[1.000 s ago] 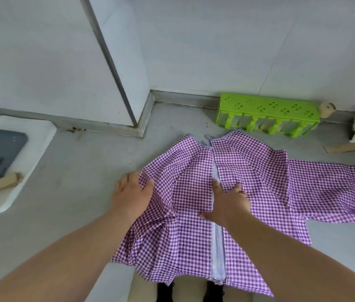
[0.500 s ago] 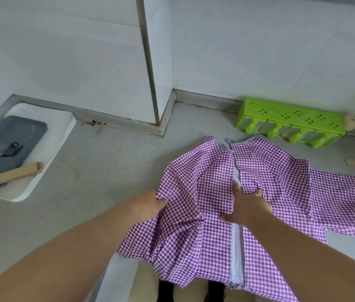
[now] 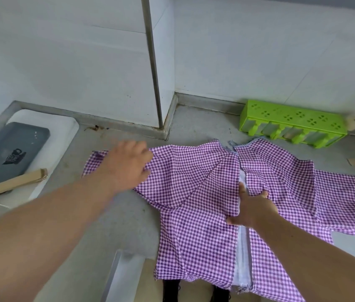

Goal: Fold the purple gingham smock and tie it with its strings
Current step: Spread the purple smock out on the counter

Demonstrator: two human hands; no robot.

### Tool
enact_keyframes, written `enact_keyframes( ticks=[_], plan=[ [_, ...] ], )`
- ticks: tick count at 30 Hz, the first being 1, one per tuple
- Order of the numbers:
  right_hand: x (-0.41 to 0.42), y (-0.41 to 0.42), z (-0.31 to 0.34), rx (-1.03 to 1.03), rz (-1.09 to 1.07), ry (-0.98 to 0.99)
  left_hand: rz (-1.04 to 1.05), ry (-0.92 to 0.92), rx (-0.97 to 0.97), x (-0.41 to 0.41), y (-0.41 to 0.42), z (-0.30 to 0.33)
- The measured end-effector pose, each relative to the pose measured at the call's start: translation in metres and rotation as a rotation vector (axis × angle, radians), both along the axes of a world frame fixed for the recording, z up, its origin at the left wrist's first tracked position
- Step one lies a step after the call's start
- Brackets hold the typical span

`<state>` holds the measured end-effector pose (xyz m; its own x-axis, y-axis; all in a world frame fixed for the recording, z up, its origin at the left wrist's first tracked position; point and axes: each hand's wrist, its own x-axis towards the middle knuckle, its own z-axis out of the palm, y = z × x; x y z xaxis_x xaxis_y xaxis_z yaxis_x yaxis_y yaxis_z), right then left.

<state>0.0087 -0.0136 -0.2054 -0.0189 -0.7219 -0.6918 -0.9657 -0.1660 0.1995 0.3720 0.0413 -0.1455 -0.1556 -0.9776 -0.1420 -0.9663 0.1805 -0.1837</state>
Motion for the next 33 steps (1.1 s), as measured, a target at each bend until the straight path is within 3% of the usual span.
enact_keyframes(
  ticks=[4,6,9,12,14,17,22,26,30,33],
  plan=[
    [0.001,-0.001,-0.001,0.0,0.001,-0.002,-0.308,-0.061,0.206,-0.022,0.026,-0.032],
    [-0.001,-0.002,-0.003,-0.002,0.001,0.002,-0.303,-0.043,0.321,-0.032,0.032,-0.043],
    [-0.002,-0.002,-0.005,-0.008,0.004,-0.004,0.033,-0.016,0.492,-0.049,0.037,-0.058],
    [-0.005,-0.003,-0.009,-0.016,0.004,-0.018,0.497,0.156,0.456,-0.047,0.03,-0.081],
    [-0.009,-0.004,-0.013,-0.024,0.005,-0.036,0.662,0.161,0.438,-0.037,0.024,-0.087],
    [-0.019,-0.008,-0.018,-0.056,0.016,-0.075,0.659,0.181,0.46,-0.032,0.027,-0.083],
    [-0.027,-0.012,-0.018,-0.102,-0.016,-0.128,0.73,0.635,0.65,-0.076,0.046,-0.047],
    [-0.027,-0.004,-0.014,-0.194,-0.087,-0.255,0.893,0.989,0.557,-0.093,0.046,-0.061],
    [-0.029,0.014,-0.018,-0.347,-0.075,-0.329,0.917,1.034,0.591,-0.104,0.045,-0.068],
    [-0.029,0.015,-0.019,-0.305,-0.123,-0.353,0.945,1.066,0.563,-0.105,0.047,-0.07]
  ],
)
